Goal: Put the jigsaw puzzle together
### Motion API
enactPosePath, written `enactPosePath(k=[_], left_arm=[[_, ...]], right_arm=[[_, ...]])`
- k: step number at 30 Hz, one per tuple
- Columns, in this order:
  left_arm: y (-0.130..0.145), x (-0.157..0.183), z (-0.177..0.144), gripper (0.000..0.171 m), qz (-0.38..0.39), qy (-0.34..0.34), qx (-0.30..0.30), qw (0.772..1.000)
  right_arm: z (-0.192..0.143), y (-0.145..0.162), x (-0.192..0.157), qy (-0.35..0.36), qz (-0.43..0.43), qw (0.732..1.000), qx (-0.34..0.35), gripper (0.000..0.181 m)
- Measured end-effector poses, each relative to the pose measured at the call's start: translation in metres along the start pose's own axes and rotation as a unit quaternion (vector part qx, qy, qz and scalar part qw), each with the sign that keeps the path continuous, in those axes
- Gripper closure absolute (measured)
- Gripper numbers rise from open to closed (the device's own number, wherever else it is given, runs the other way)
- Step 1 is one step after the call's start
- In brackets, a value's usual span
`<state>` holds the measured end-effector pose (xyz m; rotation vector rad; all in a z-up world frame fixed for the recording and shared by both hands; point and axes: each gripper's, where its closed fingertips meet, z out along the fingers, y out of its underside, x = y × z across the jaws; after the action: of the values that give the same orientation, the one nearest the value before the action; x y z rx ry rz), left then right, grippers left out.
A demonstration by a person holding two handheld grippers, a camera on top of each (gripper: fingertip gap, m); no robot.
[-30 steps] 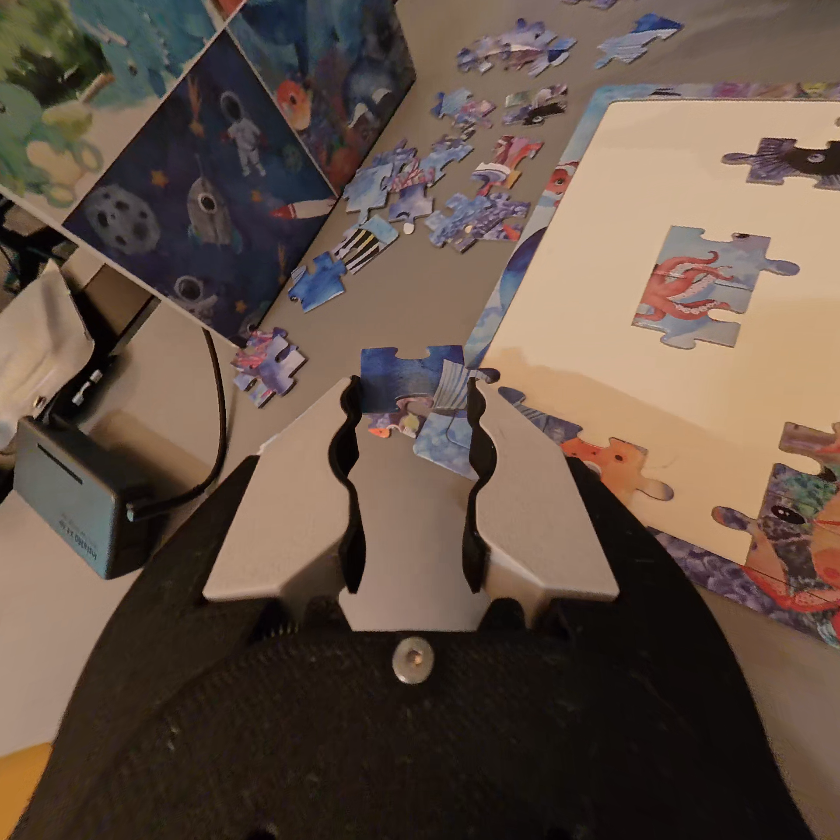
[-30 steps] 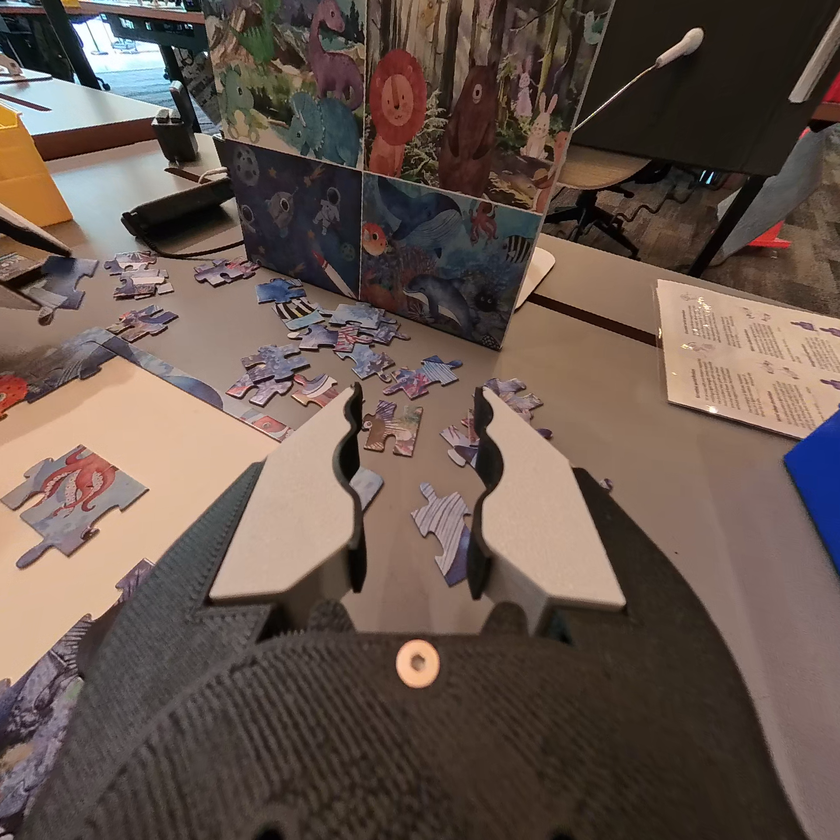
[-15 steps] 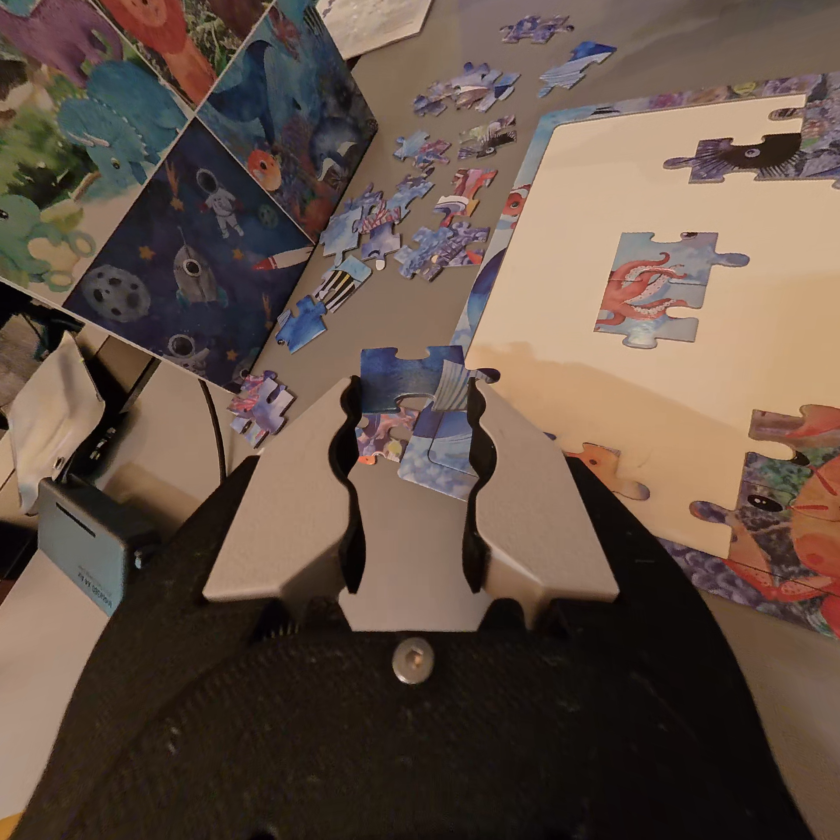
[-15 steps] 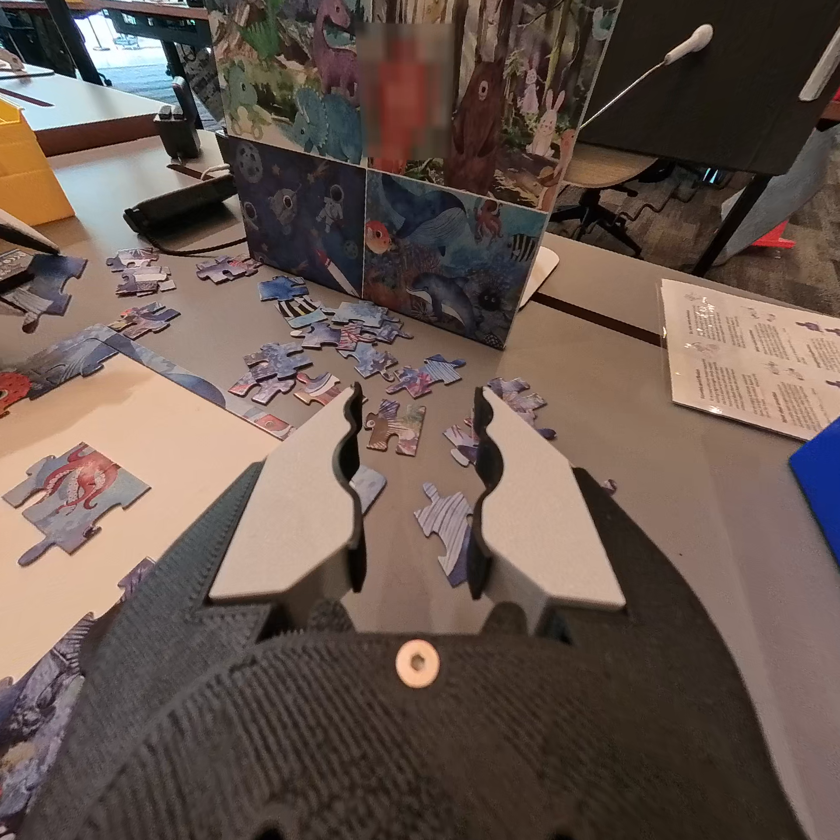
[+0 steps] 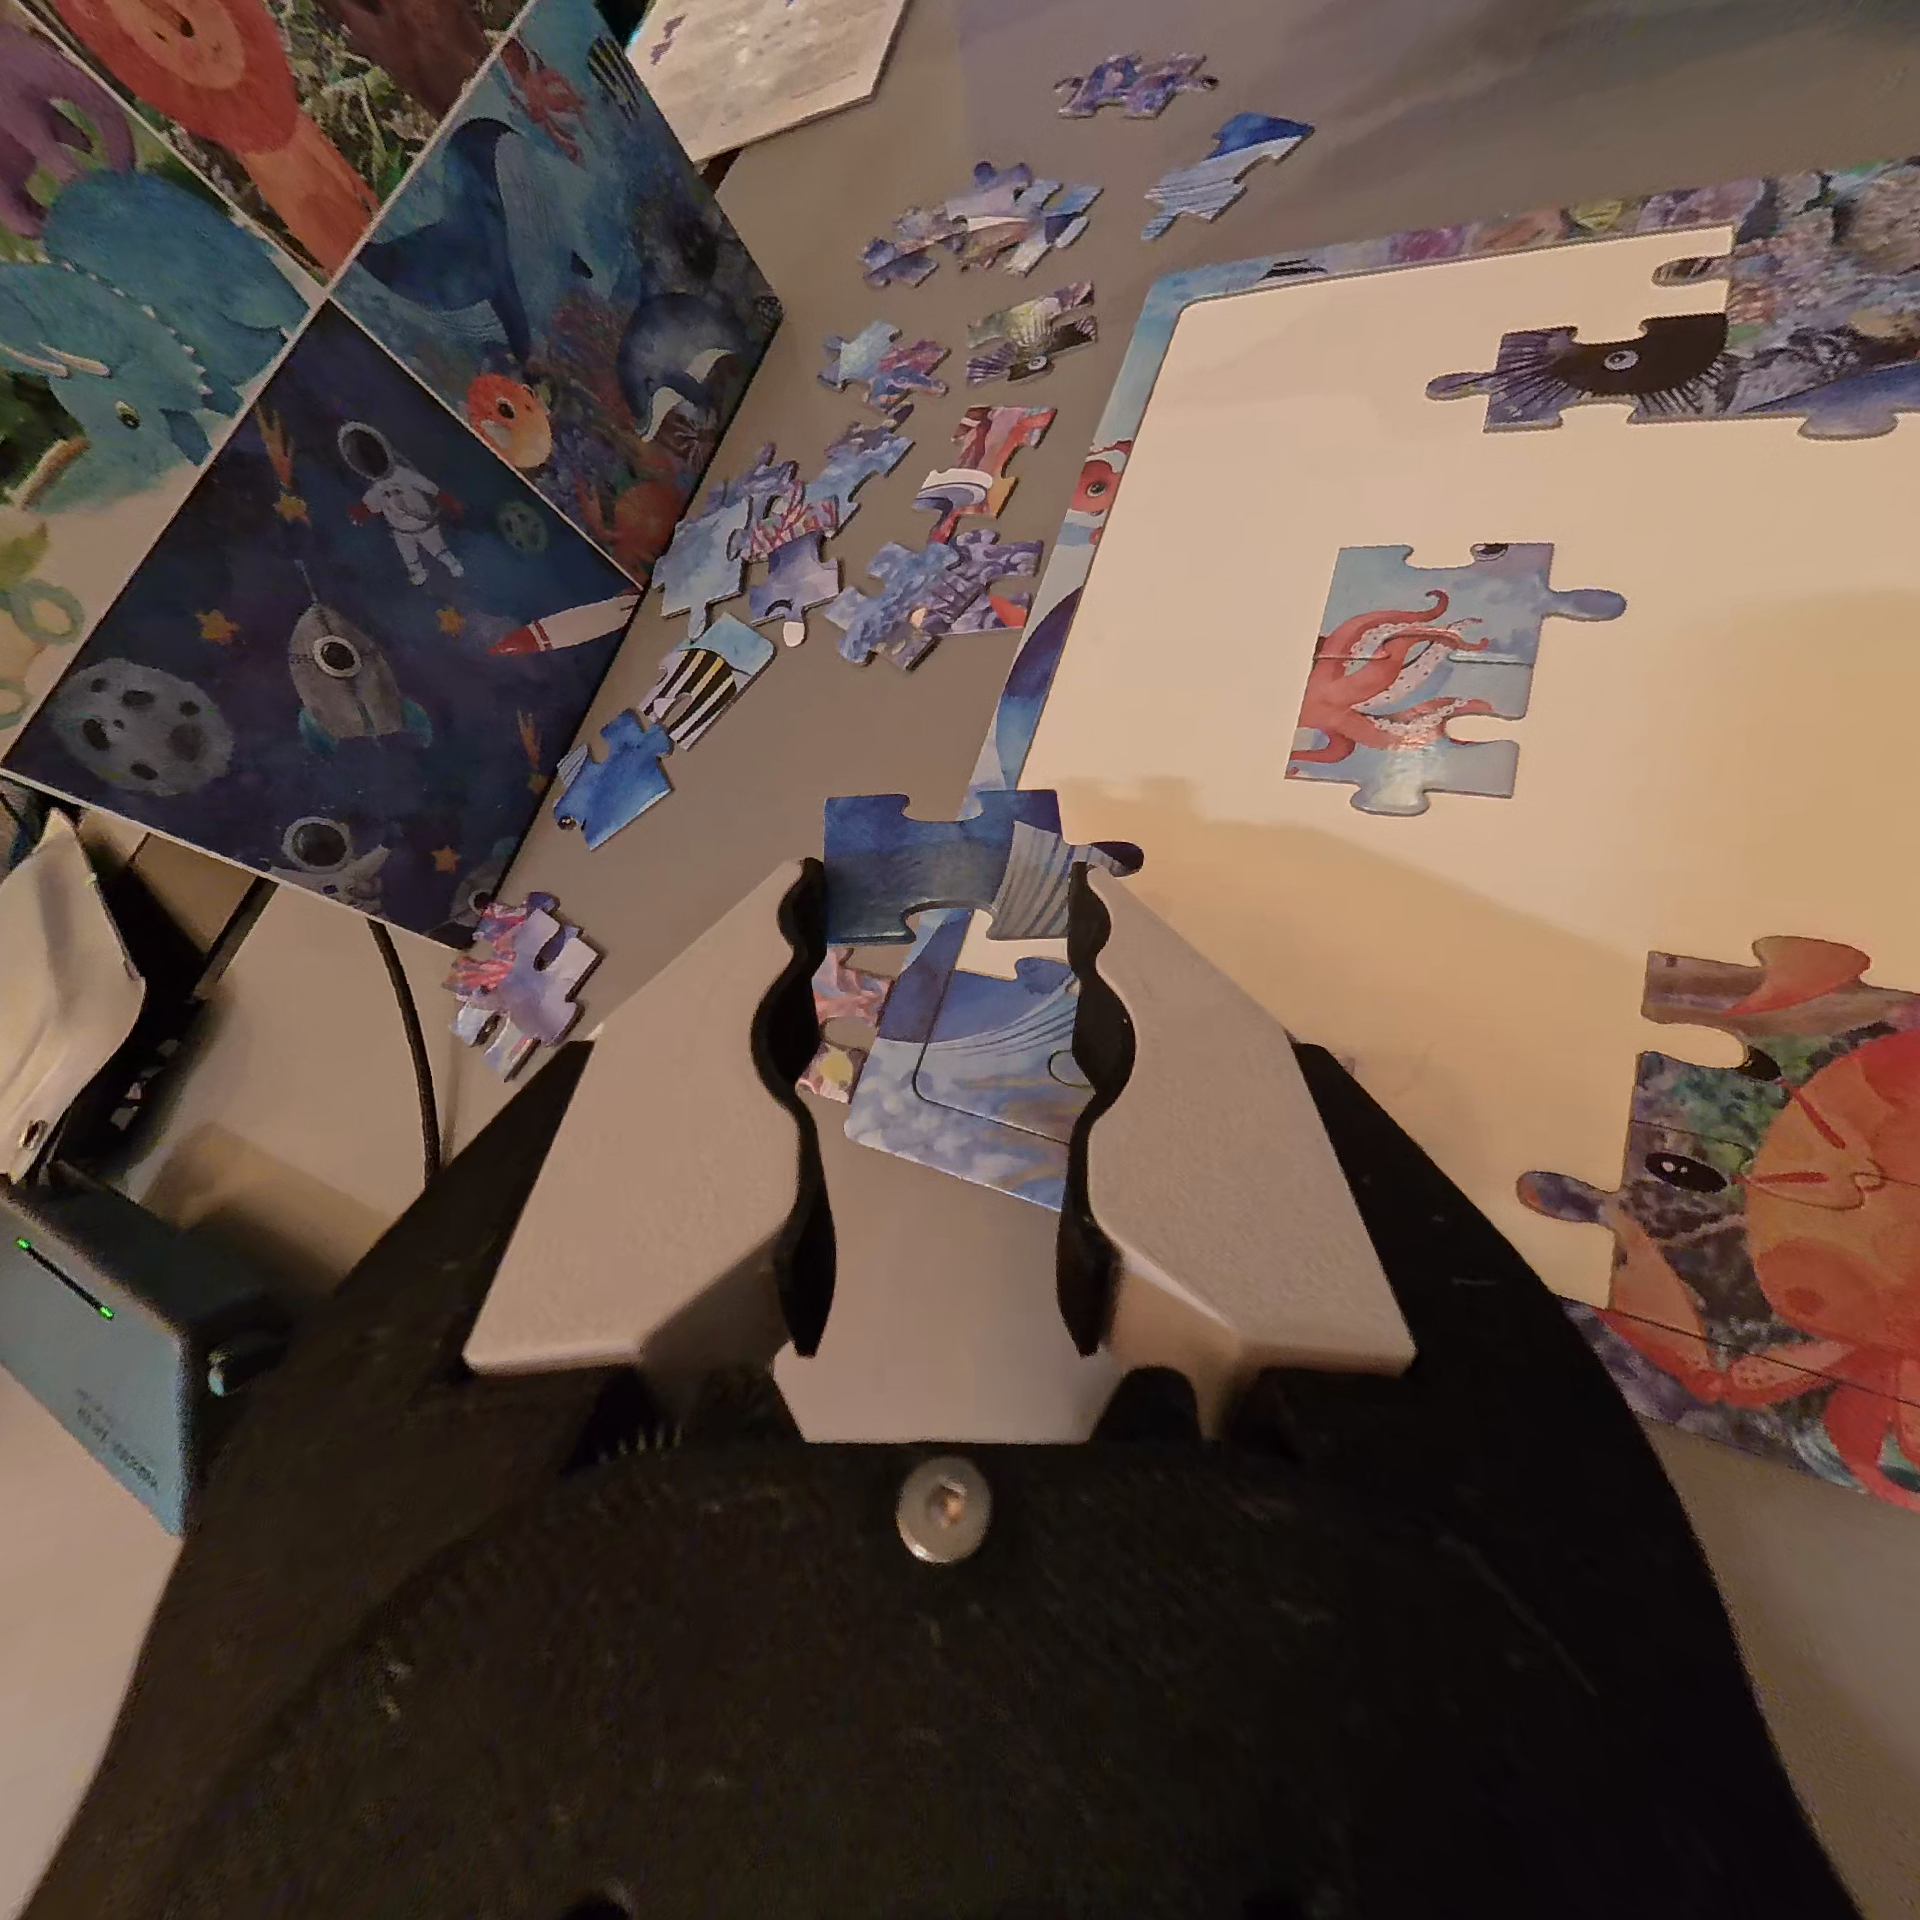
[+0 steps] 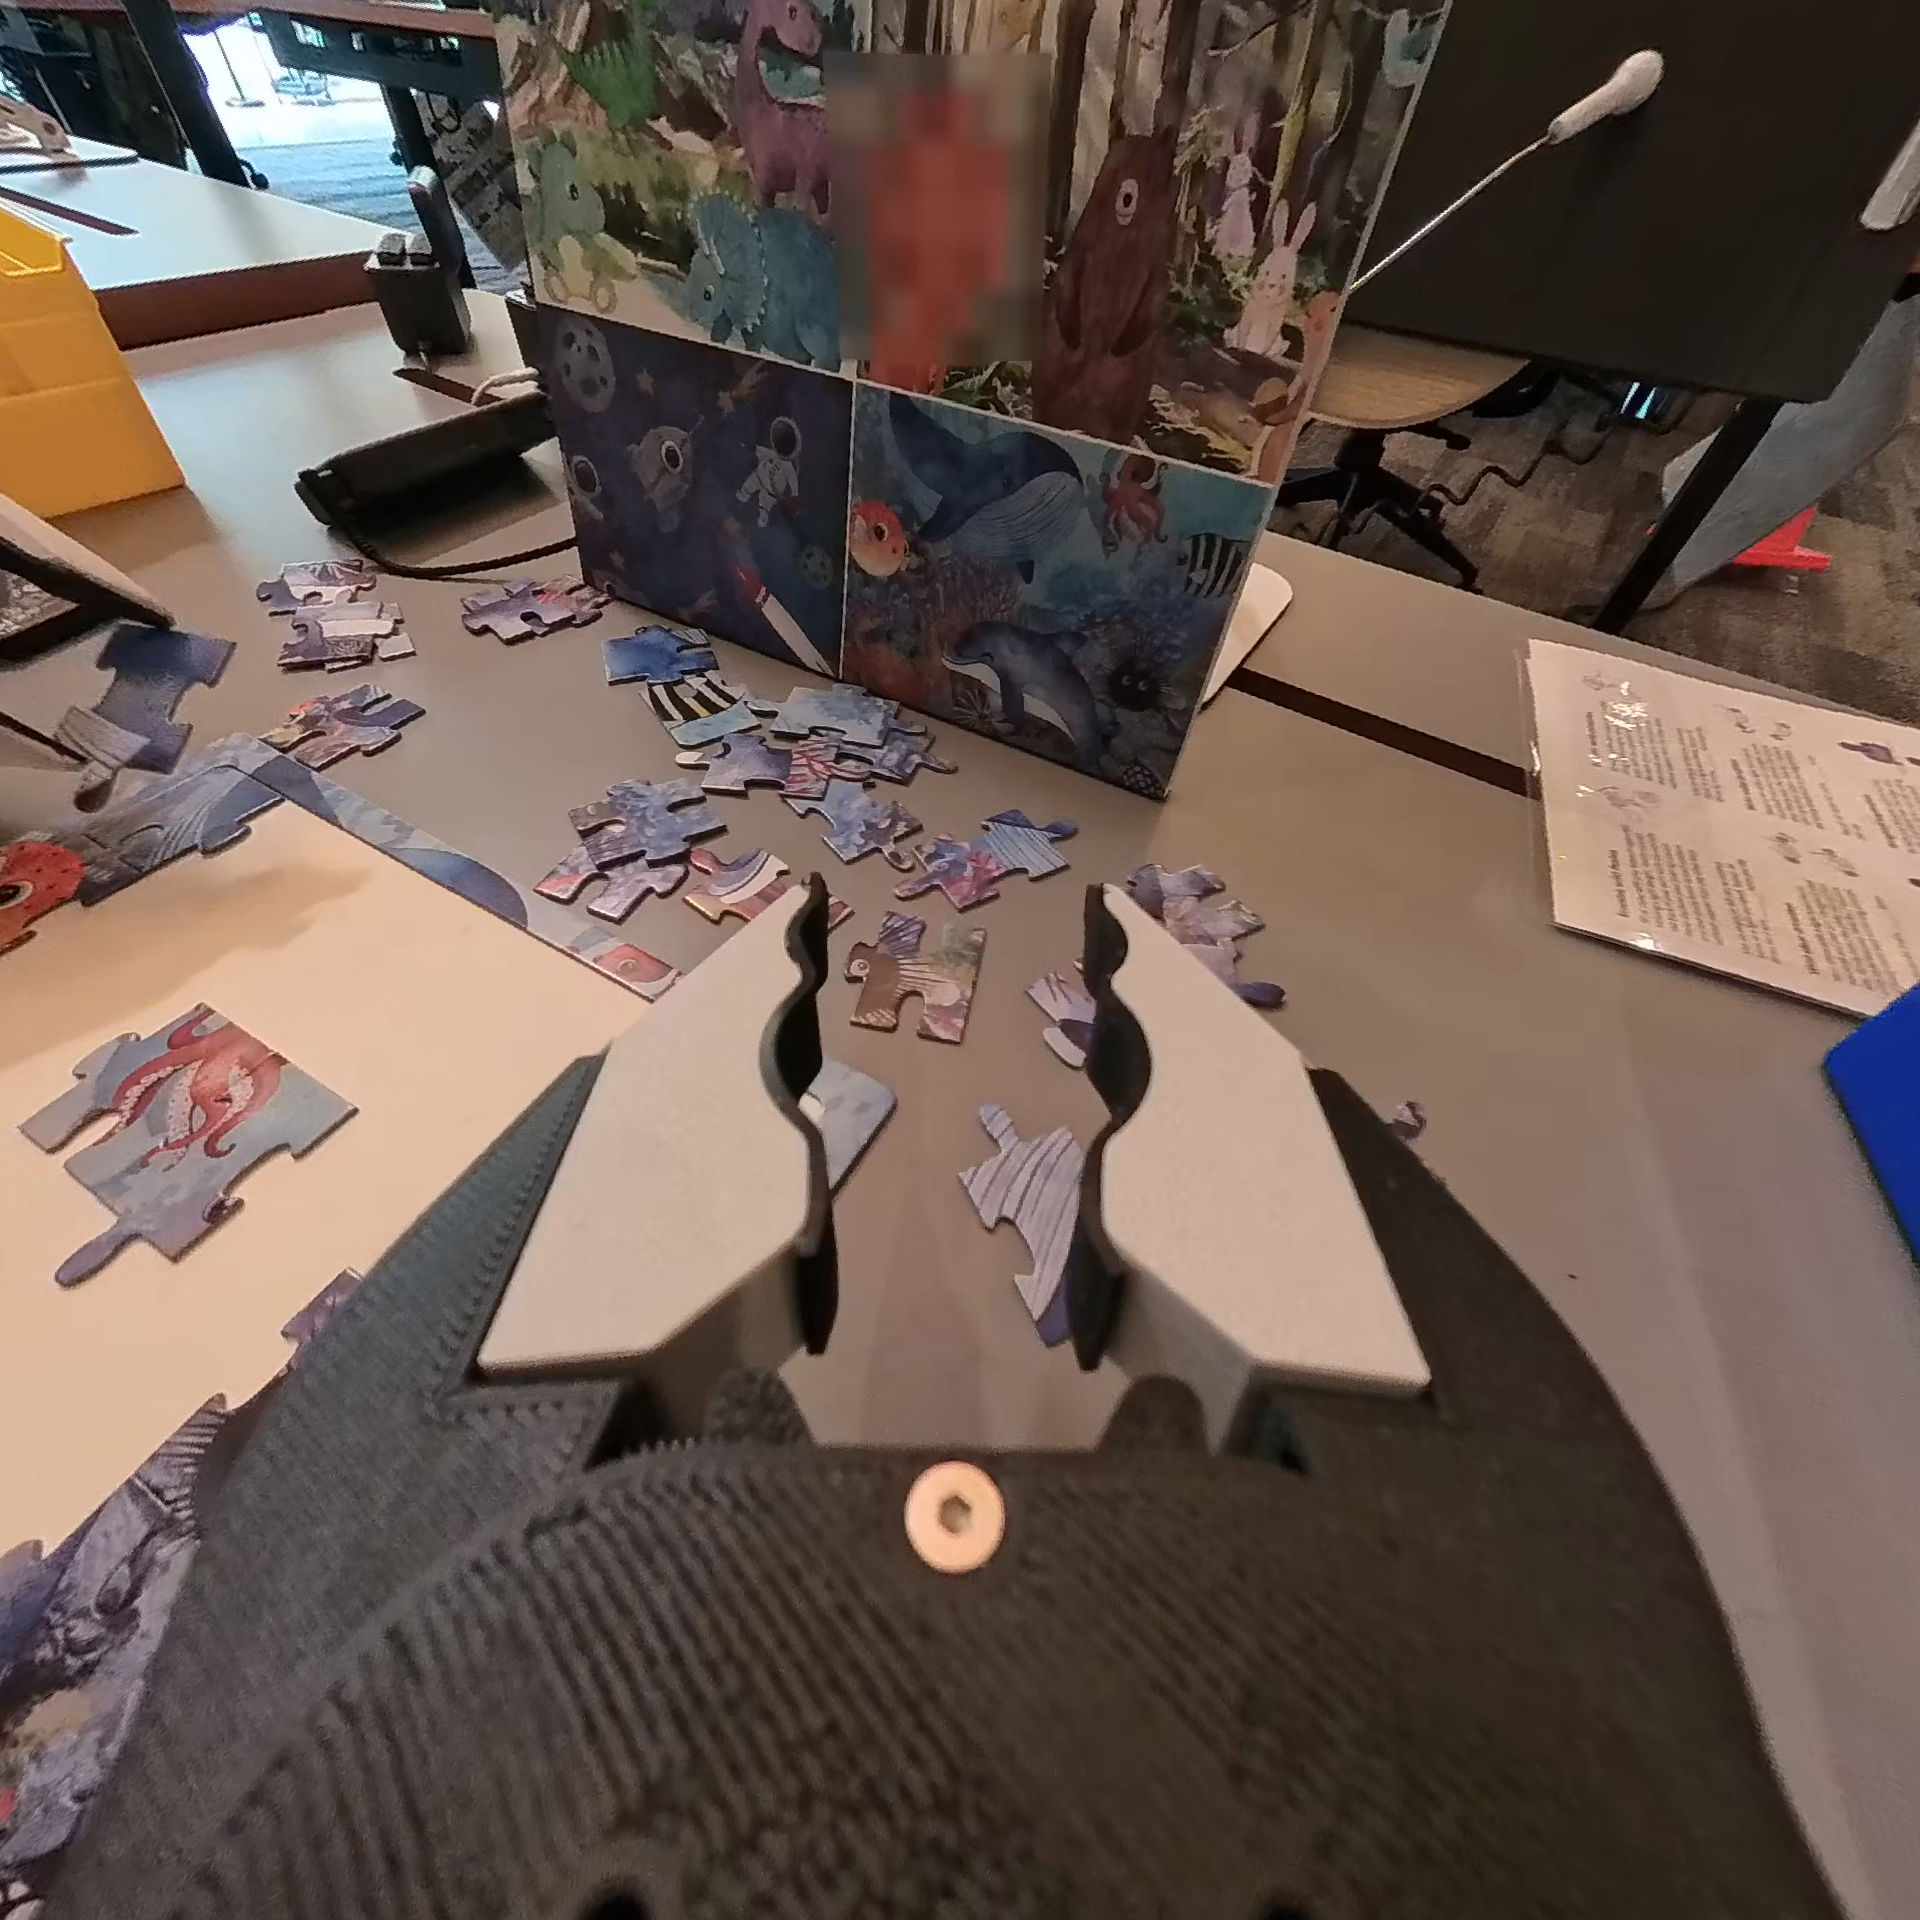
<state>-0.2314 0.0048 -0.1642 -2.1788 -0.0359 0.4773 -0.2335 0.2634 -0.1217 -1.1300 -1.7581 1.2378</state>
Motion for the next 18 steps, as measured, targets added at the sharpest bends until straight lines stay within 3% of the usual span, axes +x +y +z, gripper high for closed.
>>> enactPosePath(k=[18], left_arm=[[-0.0005,0.005,0.0029,0.127,0.003,0.011,0.001,1.0]], right_arm=[[0.0021,0.0023,-0.0025,-0.004,-0.001,1.0,-0.005,0.133]])
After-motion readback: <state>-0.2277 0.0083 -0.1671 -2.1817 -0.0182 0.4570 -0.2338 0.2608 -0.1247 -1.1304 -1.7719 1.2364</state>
